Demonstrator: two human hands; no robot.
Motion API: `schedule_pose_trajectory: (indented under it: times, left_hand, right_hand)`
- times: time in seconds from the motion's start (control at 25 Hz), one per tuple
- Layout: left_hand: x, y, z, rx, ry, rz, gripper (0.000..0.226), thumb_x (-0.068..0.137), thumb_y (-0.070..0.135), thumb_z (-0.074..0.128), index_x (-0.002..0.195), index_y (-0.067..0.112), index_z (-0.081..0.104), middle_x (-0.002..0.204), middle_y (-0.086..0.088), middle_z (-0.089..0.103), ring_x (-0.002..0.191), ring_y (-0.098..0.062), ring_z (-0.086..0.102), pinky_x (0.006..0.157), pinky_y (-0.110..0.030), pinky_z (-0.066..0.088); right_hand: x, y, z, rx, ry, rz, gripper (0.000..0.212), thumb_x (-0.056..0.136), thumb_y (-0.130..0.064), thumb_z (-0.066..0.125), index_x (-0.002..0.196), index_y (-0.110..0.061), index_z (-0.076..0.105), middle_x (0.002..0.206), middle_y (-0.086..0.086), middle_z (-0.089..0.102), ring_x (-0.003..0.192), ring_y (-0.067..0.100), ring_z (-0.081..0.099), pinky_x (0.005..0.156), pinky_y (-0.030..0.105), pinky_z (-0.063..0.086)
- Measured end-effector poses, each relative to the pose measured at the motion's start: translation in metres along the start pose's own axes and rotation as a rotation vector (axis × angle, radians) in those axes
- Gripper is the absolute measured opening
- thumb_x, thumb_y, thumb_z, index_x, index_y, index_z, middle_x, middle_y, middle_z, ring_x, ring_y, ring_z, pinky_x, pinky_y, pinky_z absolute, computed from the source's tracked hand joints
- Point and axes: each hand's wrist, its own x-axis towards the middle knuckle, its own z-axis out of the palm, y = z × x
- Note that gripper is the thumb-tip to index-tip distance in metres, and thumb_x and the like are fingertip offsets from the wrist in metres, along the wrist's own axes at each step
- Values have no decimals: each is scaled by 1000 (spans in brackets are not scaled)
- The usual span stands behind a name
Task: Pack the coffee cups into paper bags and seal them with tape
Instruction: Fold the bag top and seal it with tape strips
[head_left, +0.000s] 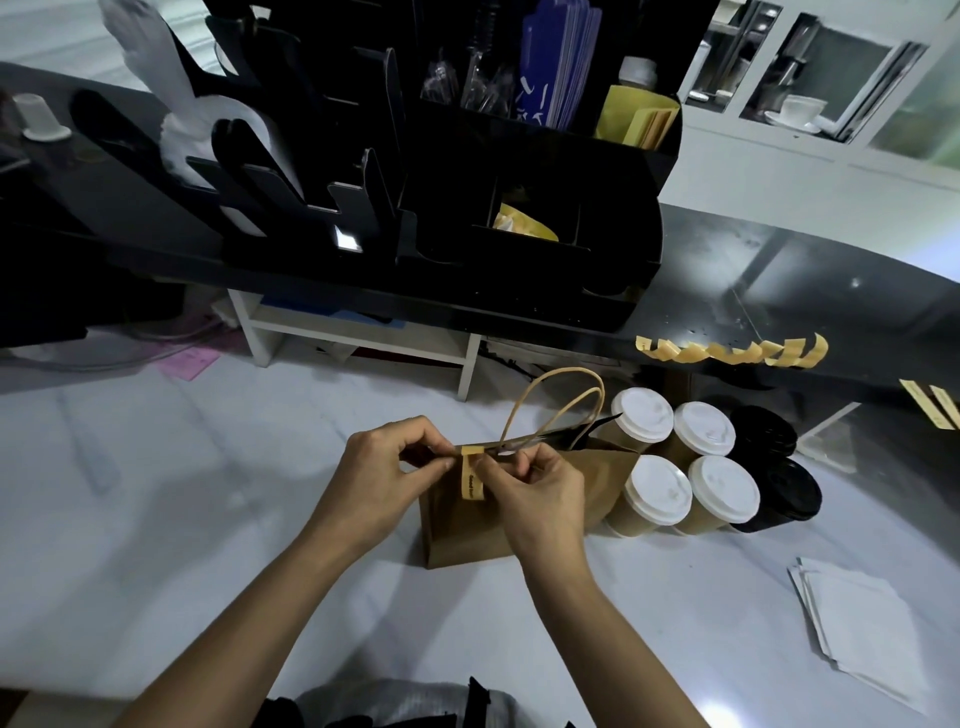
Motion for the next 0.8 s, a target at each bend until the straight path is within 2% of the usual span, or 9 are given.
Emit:
schedule_pose_trajectory:
  times: [0.12,0.24,0.32,0.4,0.48,0.56,0.64,0.8]
  left_hand:
    - [1,-3,0,-30,-11,6,15,85,15,77,92,27,74,90,21,69,93,3,65,77,-11,53]
    - [2,-4,0,-37,-9,9,15,85,15,77,92,27,73,90,21,69,94,2,65,78,-13,54]
    - [1,-4,0,-29,-9,27,15,86,15,76,92,28,71,89,21,68,93,1,65,78,-15,55]
    - [0,-4,-1,-11,-14,56,17,87,15,76,90,29,66,87,18,67,91,-2,65,77,-18,56]
    - [0,-4,-1,28,-24,99,20,88,14,74,90,30,63,89,17,64,91,-7,64,76,-23,56]
    - [1,-4,-1,57,-43,157,26,89,10,72,100,33,66,95,20,64,96,-7,61,78,-23,55]
    - [3,-4,-1,54,-61,181,36,89,7,71,110,36,68,103,22,65,102,-5,60,81,-21,53]
    - [4,-4,-2,92,-92,155,40,92,10,68,115,43,65,104,26,59,104,-1,55,82,-18,51]
  right_hand:
    - [2,1,2,-12,13,6,40,81,-24,85,67,-16,49,60,1,64,59,14,61,59,30,49]
    - [3,2,6,-25,49,3,41,79,-28,86,66,-16,49,65,10,68,64,29,66,60,34,51]
    - [4,1,8,-33,67,-2,43,78,-30,87,66,-17,48,69,14,68,71,33,69,60,35,52]
    - [5,0,9,-37,76,-6,44,78,-31,87,65,-18,48,69,14,69,64,29,67,57,32,50]
    - [6,-1,10,-44,73,-9,44,78,-33,87,65,-18,48,65,11,68,57,17,61,54,28,47]
    - [6,0,10,-63,68,-14,43,79,-32,86,66,-17,49,59,5,62,53,10,54,51,23,44]
    - [7,0,10,-67,65,-24,43,80,-31,86,66,-17,48,59,1,60,52,9,51,49,21,42]
    - [7,3,11,-58,65,-53,46,79,-33,87,65,-18,46,61,6,64,51,9,51,50,22,43]
